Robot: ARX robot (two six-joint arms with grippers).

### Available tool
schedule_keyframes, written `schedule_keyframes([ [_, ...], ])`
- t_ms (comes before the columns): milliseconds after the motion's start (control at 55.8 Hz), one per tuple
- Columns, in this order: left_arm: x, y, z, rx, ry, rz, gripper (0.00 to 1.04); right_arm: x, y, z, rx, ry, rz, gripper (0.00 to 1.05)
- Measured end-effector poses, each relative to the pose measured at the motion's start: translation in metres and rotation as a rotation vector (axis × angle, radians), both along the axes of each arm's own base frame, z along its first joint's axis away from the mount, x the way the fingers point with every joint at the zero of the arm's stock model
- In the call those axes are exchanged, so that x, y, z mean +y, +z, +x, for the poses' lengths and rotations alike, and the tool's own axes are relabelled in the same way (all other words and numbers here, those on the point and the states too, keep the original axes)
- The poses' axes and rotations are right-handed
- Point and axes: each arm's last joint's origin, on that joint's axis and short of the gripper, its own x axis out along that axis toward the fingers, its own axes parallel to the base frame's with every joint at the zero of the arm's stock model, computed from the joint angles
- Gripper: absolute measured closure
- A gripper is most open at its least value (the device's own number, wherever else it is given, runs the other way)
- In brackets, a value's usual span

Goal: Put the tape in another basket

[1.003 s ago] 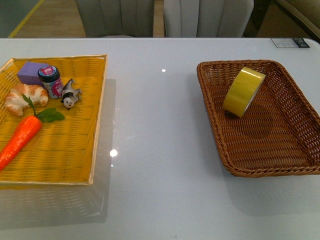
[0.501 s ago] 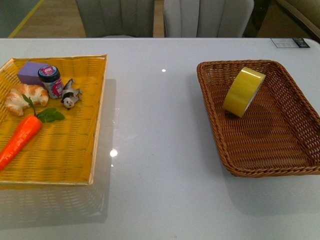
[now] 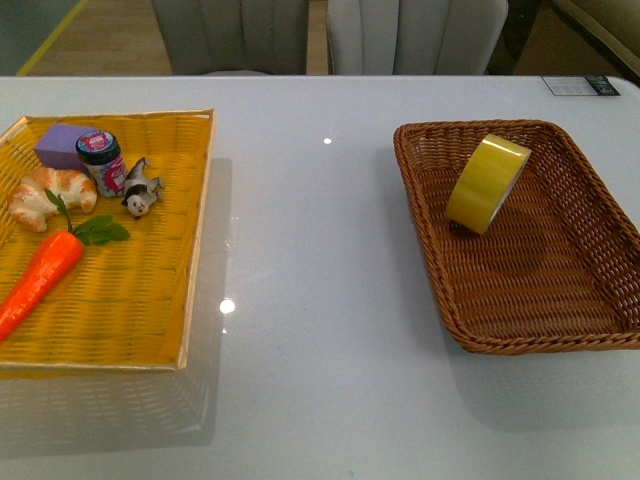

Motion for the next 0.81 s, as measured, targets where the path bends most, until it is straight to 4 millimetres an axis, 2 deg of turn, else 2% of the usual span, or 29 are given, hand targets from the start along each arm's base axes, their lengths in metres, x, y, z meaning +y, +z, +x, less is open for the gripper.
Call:
schedule_keyframes([
  [197,0.0,0.0,0.0,0.0,0.0,0.0,1.03,0.0,-0.003,-0.011,0.011,-0.002,0.0,1.03],
  [483,0.0,0.0,0.0,0.0,0.0,0.0,1.03,0.0,-0.003,-0.012,0.004,-0.002,-0.001,1.03],
  [555,0.0,0.0,0.0,0.0,0.0,-0.001,1.02,0.0,-0.003,-0.012,0.005,-0.002,-0.002,0.89],
  [770,0.0,0.0,0.0,0.0,0.0,0.0,0.44,0.0,-0.003,-0.012,0.005,-0.002,-0.002,0.33],
  [806,0.0,0.0,0.0,0.0,0.0,0.0,0.37,0.0,-0.003,-0.012,0.005,-0.002,-0.002,0.24],
])
